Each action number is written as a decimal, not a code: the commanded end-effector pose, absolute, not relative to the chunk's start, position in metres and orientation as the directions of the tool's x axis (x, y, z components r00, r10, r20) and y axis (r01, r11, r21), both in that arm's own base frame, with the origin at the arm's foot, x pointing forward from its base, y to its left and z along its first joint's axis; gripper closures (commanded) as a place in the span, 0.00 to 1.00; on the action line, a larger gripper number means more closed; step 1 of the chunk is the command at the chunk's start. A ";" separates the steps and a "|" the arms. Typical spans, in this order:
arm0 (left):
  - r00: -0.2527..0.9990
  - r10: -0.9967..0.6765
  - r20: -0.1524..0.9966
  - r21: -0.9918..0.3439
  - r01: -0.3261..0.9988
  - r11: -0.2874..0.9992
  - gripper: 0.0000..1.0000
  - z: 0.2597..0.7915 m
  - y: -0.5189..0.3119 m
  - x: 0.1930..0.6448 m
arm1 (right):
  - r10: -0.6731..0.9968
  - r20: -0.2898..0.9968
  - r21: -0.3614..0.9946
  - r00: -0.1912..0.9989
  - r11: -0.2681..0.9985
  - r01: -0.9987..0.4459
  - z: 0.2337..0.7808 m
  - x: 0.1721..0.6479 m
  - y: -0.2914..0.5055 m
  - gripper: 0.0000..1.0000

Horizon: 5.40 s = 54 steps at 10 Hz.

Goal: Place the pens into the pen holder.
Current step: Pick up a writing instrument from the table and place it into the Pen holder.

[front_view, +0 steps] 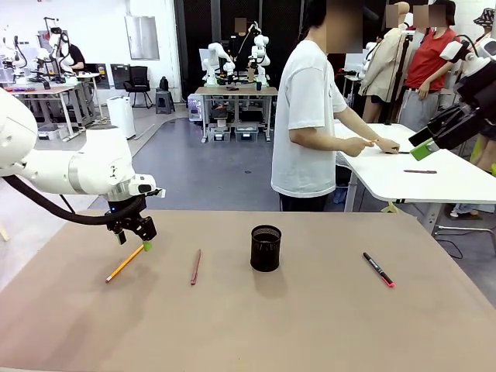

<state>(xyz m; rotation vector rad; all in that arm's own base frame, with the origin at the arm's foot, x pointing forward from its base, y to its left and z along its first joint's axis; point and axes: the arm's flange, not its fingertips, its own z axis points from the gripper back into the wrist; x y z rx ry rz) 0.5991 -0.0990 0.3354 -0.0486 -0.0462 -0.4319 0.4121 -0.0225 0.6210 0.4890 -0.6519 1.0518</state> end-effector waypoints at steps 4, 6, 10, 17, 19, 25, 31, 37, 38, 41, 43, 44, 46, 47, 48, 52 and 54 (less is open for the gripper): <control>0.901 -0.431 0.046 0.001 0.432 0.902 0.00 0.333 -0.100 0.601 | 0.629 0.701 0.060 0.337 0.419 -0.906 0.622 0.412 -0.022 0.00; 0.902 -0.431 0.035 0.059 0.428 0.902 0.00 0.329 -0.099 0.608 | 0.629 0.701 0.060 0.337 0.419 -0.906 0.622 0.412 -0.022 0.00; 0.912 -0.409 0.038 0.046 0.407 0.912 0.00 0.315 -0.096 0.617 | 0.629 0.701 0.060 0.337 0.419 -0.906 0.622 0.412 -0.022 0.00; 0.911 -0.402 0.088 0.050 0.399 0.916 0.00 0.302 -0.104 0.626 | 0.629 0.701 0.060 0.337 0.419 -0.906 0.622 0.412 -0.022 0.00; 0.910 -0.404 0.090 0.050 0.401 0.915 0.00 0.301 -0.105 0.627 | 0.629 0.701 0.060 0.337 0.419 -0.906 0.622 0.412 -0.022 0.00; 0.900 -0.427 0.086 0.072 0.421 0.904 1.00 0.303 -0.111 0.626 | 0.629 0.701 0.060 0.337 0.419 -0.906 0.622 0.412 -0.022 0.00; 0.892 -0.450 0.045 0.019 0.449 0.893 1.00 0.311 -0.113 0.615 | 0.629 0.701 0.060 0.337 0.419 -0.906 0.622 0.412 -0.022 0.00; 0.721 -0.536 0.439 -0.336 0.685 0.646 1.00 0.387 -0.075 0.577 | 0.629 0.701 0.060 0.337 0.419 -0.906 0.622 0.412 -0.022 0.00; 0.640 -0.540 0.546 -0.331 0.757 0.563 1.00 0.401 -0.065 0.569 | 0.629 0.701 0.060 0.337 0.419 -0.906 0.622 0.412 -0.022 0.00; 0.310 -0.465 0.829 -0.177 0.935 0.307 1.00 0.426 -0.056 0.554 | 0.629 0.701 0.060 0.337 0.419 -0.906 0.622 0.412 -0.022 0.00; 0.104 -0.351 0.931 -0.005 0.962 0.272 1.00 0.440 -0.056 0.546 | 0.629 0.701 0.060 0.337 0.419 -0.906 0.622 0.412 -0.022 0.00; 0.052 -0.312 0.949 0.041 0.958 0.284 1.00 0.446 -0.060 0.547 | 0.629 0.701 0.060 0.337 0.419 -0.906 0.622 0.412 -0.022 0.00; -0.017 -0.299 0.954 0.111 0.947 0.302 1.00 0.452 -0.073 0.558 | 0.629 0.701 0.060 0.337 0.419 -0.906 0.622 0.412 -0.022 0.00; -0.023 -0.264 0.964 0.096 0.959 0.268 1.00 0.452 -0.080 0.570 | 0.629 0.701 0.060 0.337 0.419 -0.906 0.622 0.412 -0.022 0.00; -0.038 -0.239 0.970 0.096 0.967 0.236 1.00 0.453 -0.086 0.577 | 0.629 0.701 0.060 0.337 0.419 -0.906 0.622 0.412 -0.022 0.00; -0.063 -0.187 0.980 0.094 0.982 0.162 1.00 0.468 -0.108 0.598 | 0.629 0.701 0.060 0.337 0.419 -0.906 0.622 0.412 -0.022 0.00; -0.057 -0.220 0.974 0.096 0.981 0.172 1.00 0.466 -0.106 0.589 | 0.629 0.701 0.060 0.337 0.419 -0.906 0.622 0.412 -0.022 0.00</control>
